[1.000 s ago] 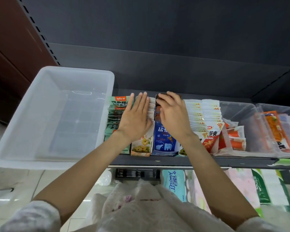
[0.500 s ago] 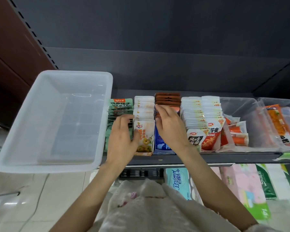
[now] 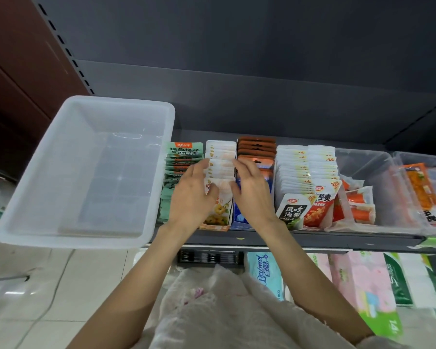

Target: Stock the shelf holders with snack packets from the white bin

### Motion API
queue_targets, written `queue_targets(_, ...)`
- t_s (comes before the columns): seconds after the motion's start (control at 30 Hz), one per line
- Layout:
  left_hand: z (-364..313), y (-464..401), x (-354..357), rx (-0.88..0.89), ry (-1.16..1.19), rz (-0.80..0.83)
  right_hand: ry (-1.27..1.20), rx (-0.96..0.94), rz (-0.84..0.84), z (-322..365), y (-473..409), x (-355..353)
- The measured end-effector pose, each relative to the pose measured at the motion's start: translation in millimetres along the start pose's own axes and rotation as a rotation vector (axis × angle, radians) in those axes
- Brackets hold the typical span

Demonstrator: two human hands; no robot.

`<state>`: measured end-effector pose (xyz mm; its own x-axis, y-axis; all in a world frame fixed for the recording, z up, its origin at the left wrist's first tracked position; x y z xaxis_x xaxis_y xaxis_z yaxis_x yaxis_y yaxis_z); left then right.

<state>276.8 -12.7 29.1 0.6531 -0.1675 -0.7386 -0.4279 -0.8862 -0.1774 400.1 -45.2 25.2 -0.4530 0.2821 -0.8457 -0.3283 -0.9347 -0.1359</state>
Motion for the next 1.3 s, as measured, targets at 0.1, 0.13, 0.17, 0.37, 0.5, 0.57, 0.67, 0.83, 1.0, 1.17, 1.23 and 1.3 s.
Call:
queue_targets(0.1,-2.4,6.2,-20.2,0.041,-0.046,-0.104,0.069,-0.145,-0.06,15.3,-4.4,-11.5)
queue_targets(0.13,-3.0,9.1,-27.1,0.054,-0.089,-0.147,0.123,-0.221,-0.045,24.7,-7.7,-9.2)
queue_targets(0.17,-2.1,12.4,-31.9,0.061,-0.158,-0.183,0.183,-0.305,-0.014,34.9,-11.7,-3.6)
queue_targets(0.37,6.0,14.9,-26.3,0.031,-0.464,-0.199,0.471,-0.548,0.148,60.2,-42.7,24.6)
queue_targets(0.5,6.8,10.3,-25.5,0.016,-0.451,-0.208,0.512,-0.639,0.149,64.7,-46.7,22.1)
queue_targets(0.57,9.1,10.7,-25.5,0.011,-0.435,-0.205,0.523,-0.656,0.15,65.3,-47.8,23.1)
queue_targets(0.67,10.4,11.5,-26.4,0.052,-0.375,-0.202,0.488,-0.642,0.172,60.6,-48.8,21.4)
queue_targets(0.83,6.4,21.8,-61.2,0.177,-0.035,-0.312,0.011,-0.357,0.118,36.3,-42.7,-23.6)
queue_targets(1.0,39.4,40.5,-106.6,0.105,-0.013,-0.383,-0.244,-0.119,0.172,29.4,-19.1,-32.4)
queue_targets(1.17,49.6,13.1,-106.2,0.313,-0.296,-0.155,0.172,-0.347,0.263,81.8,-24.0,9.9)
queue_targets(1.23,46.8,1.9,-98.0,0.417,-0.349,-0.098,0.27,-0.351,0.269,90.7,-33.6,23.6)
queue_targets(1.3,41.6,-4.9,-90.8,0.522,-0.369,-0.075,0.321,-0.327,0.257,95.7,-41.8,29.0)
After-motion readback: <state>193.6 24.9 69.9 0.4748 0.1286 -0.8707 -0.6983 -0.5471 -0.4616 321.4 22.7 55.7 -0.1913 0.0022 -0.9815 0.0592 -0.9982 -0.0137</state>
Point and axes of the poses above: each hand's wrist, its own y-axis away from the middle knuckle, its own x-axis out of the palm, z = x × y, the point moved 10 cm from there along -y, towards the middle knuckle, and after that the axes turned 8 degrees about x, right-handed, at the moved point
